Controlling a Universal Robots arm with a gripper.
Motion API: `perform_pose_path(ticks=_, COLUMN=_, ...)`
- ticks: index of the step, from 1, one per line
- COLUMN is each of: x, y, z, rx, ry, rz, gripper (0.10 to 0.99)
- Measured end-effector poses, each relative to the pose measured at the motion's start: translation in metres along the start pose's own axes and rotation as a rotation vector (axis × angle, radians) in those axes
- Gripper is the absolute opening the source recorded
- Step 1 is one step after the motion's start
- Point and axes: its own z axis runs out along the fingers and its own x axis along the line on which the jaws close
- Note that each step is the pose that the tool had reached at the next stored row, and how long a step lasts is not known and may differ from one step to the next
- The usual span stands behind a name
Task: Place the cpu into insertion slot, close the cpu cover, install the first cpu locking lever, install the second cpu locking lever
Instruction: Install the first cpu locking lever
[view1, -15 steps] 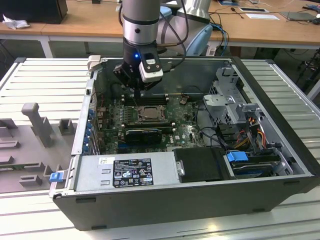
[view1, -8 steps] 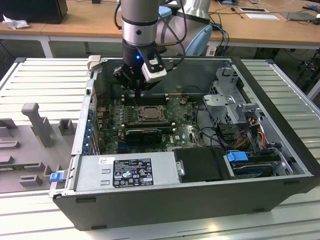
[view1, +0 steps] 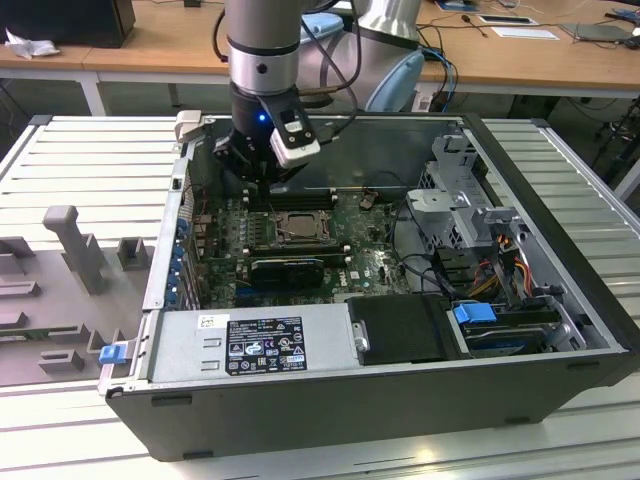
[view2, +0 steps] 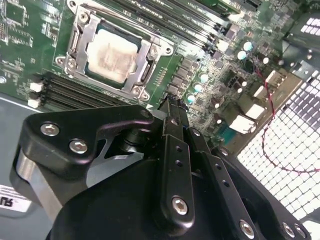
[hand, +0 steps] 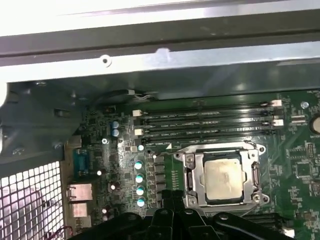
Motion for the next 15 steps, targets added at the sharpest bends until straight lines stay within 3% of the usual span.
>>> perform_pose_path(ticks=2, x=0.0064, y=-0.0003, z=0.0008, rx=0.000, ry=-0.0005, rz=-0.001, gripper=0.106)
perform_pose_path(ticks=4, x=0.0197, y=0.0001, z=0.0027, rx=-0.001, ry=-0.0042, rz=-0.001, gripper=0.106)
perform_pose_path(ticks=6, x=0.0242, y=0.0061, z=0.0044, rx=0.000, ry=-0.0049, rz=-0.002, gripper=0.106)
perform_pose_path(ticks=8, x=0.0249, y=0.0125, z=0.0048, rx=0.000, ry=-0.0050, rz=-0.004, gripper=0.106)
perform_pose_path(ticks=10, x=0.0258, y=0.0253, z=0.0052, rx=0.000, ry=-0.0048, rz=-0.009, gripper=0.106)
perform_pose_path(ticks=12, x=0.0256, y=0.0305, z=0.0055, rx=0.000, ry=-0.0047, rz=-0.014, gripper=0.106)
perform_pose_path(ticks=15, x=0.0197, y=0.0320, z=0.0056, rx=0.000, ry=-0.0045, rz=-0.018, gripper=0.106)
